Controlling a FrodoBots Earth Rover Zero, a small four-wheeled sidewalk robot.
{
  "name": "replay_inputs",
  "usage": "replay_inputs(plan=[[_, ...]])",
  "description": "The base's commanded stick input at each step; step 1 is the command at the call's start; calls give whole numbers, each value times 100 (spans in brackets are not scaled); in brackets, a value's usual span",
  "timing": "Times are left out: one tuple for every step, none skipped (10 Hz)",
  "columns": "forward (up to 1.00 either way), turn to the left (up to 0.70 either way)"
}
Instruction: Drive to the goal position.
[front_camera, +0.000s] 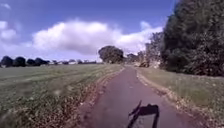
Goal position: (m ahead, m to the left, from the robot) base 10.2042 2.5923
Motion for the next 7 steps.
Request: replay_inputs(plan=[[70,-14],[70,-14],[70,-13],[70,-10],[70,-6],[70,0],[70,0]])
